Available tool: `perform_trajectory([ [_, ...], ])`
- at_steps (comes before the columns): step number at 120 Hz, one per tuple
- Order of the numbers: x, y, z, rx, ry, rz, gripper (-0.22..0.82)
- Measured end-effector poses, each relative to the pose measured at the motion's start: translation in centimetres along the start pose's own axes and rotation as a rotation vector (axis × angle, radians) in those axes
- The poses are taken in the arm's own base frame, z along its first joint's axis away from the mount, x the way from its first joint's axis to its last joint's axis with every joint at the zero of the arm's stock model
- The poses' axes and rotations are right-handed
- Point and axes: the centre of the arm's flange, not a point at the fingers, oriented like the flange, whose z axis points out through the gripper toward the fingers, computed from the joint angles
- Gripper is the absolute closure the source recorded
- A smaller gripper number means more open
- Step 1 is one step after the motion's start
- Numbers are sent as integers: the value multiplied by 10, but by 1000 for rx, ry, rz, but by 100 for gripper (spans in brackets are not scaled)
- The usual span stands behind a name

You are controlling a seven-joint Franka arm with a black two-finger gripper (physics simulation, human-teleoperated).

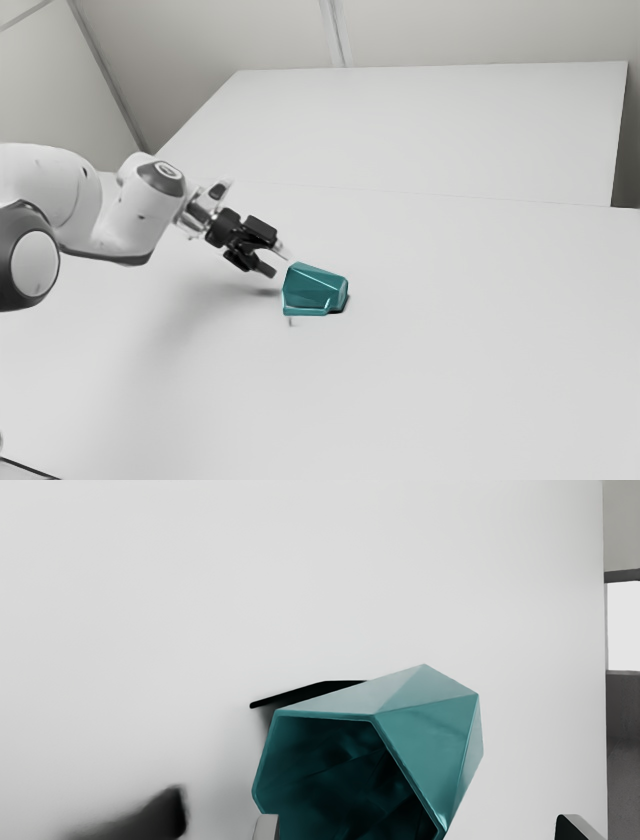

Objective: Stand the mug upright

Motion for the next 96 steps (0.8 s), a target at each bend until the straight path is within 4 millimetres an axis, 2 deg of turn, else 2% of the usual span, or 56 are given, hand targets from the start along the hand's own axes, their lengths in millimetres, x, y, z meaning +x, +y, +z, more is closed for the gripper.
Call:
perform_trajectory([
  [33, -2, 8, 29, -80, 32, 33, 0],
  [48, -9, 3, 42, -105, 31, 25, 2],
  [56, -11, 2, 46, -115, 35, 24, 12],
  [69, -10, 2, 47, -122, 44, 34, 39],
  [77, -10, 2, 46, -123, 49, 42, 52],
  [85, -9, 3, 45, -123, 52, 52, 60],
  [96, -8, 4, 44, -121, 56, 69, 65],
])
